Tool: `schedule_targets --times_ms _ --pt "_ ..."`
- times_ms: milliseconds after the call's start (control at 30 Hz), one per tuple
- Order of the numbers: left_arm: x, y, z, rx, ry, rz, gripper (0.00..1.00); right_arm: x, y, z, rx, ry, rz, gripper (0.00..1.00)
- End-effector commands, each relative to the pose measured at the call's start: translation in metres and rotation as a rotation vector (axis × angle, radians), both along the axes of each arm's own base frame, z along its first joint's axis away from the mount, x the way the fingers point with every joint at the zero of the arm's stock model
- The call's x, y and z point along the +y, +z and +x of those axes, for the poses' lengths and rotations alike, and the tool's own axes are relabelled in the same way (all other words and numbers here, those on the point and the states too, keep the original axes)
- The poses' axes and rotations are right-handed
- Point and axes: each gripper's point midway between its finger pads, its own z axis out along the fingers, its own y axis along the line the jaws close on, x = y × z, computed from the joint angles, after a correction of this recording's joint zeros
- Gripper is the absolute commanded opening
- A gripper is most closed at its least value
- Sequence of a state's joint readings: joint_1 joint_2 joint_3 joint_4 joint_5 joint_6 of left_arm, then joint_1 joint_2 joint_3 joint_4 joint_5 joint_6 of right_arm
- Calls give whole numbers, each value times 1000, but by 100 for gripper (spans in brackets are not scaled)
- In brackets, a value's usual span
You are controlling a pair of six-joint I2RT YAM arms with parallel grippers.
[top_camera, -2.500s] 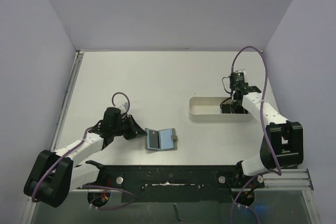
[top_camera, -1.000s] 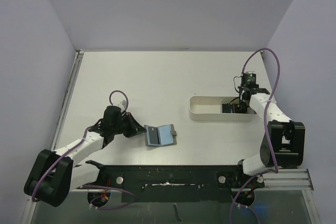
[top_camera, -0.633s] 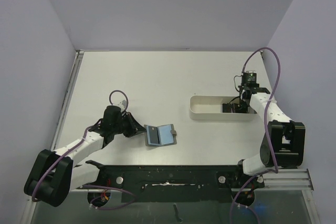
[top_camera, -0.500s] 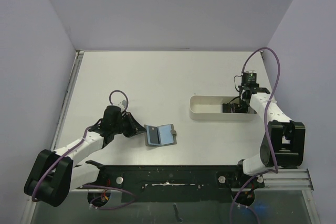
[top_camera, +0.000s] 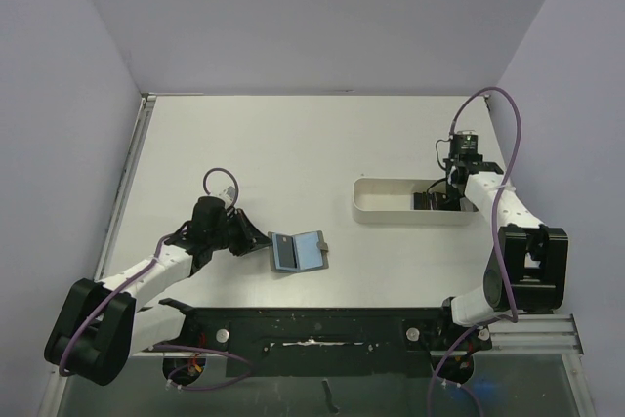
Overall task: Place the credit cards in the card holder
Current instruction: Pick up the credit card from the storage box.
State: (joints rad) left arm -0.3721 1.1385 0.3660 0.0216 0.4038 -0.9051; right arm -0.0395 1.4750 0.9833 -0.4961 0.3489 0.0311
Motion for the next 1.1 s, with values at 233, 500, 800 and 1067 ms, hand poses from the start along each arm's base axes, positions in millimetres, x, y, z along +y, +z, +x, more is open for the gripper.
schedule_targets --times_ms 233,500,800,1067 --pt "-4 20 11 -72 -13 -16 0 -4 27 15 -100 -7 -17 0" --pt "-4 16 9 -67 -16 -18 0 -13 13 16 -55 -47 -54 44" --pt "-7 17 12 -71 -26 -22 1 -25 0 10 6 -81 -127 46" --pt "-7 16 11 -68 -34 -25 1 -28 1 10 10 -79 -147 30"
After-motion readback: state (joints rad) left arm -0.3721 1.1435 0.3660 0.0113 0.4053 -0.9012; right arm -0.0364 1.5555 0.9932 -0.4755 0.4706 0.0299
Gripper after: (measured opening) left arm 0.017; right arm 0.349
